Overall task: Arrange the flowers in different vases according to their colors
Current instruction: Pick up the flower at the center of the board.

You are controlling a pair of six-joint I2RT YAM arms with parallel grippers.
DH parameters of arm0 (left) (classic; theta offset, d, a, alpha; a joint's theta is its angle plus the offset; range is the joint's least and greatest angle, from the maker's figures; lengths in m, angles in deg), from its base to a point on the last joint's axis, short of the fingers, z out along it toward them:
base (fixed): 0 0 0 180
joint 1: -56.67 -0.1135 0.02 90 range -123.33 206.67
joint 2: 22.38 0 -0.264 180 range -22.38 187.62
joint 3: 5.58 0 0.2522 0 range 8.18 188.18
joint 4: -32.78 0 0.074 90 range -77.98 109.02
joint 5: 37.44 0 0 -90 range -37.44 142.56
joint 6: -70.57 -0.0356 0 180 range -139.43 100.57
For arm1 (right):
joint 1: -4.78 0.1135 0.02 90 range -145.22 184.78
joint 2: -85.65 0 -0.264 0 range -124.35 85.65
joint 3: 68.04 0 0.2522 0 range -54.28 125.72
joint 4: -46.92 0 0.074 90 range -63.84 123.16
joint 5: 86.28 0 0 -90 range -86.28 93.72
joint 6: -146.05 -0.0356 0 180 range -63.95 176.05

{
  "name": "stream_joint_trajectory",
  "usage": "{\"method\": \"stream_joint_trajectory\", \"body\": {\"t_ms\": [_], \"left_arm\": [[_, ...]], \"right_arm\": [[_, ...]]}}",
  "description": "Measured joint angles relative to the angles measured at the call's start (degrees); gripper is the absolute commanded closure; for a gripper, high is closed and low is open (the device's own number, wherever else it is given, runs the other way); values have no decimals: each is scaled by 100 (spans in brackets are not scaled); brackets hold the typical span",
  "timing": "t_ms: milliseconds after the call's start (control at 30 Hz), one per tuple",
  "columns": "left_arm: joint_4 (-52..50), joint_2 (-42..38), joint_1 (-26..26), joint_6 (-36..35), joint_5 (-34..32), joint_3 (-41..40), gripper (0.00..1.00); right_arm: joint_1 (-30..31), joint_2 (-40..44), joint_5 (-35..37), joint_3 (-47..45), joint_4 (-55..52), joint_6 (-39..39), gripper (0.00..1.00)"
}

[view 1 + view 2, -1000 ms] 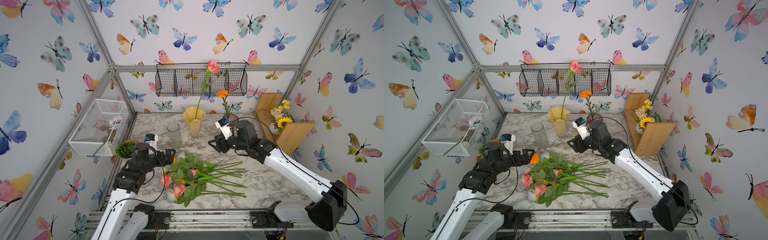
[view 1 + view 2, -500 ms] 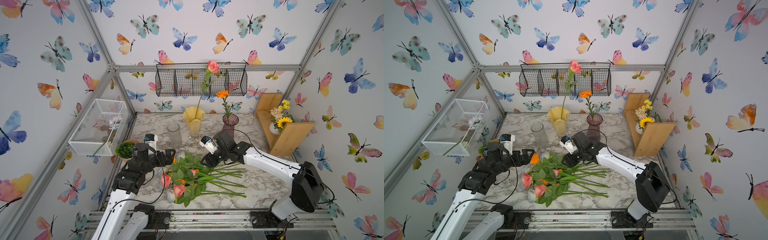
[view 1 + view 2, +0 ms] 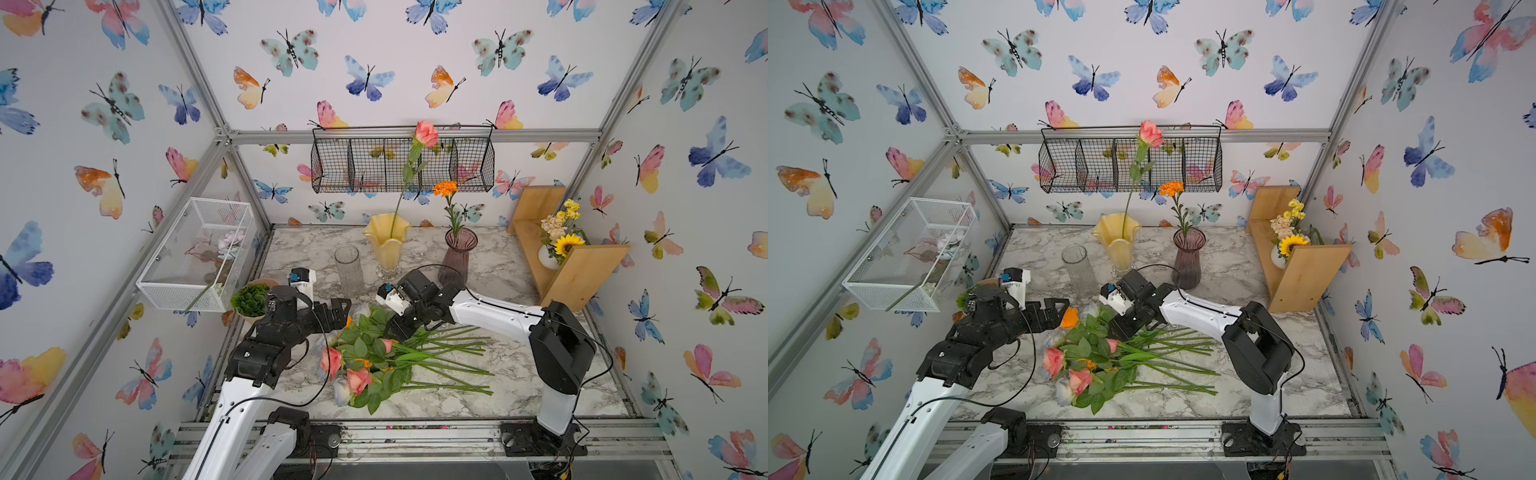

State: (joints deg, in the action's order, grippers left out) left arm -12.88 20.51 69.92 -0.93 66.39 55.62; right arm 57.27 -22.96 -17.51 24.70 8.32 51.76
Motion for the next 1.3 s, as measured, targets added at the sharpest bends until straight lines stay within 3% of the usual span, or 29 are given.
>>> {"method": "stream_joint_trajectory", "body": {"t_ms": [300,533,1067,1200,1300], "left_arm": [[0,2,0,0,0,0,1],[0,2,0,0,0,0,1],[0,2,0,0,0,0,1],[0,0,0,0,0,0,1],[0,0,0,0,0,0,1]], "right_arm": [[118,-400,11,374,-7,101,47],[151,-739,57,678,-39,175,61],[254,-1064,299,970,-140,258,65],[286,-1097,393,981,-170,306,71],[302,-1099,474,981,-179,352,82]]}}
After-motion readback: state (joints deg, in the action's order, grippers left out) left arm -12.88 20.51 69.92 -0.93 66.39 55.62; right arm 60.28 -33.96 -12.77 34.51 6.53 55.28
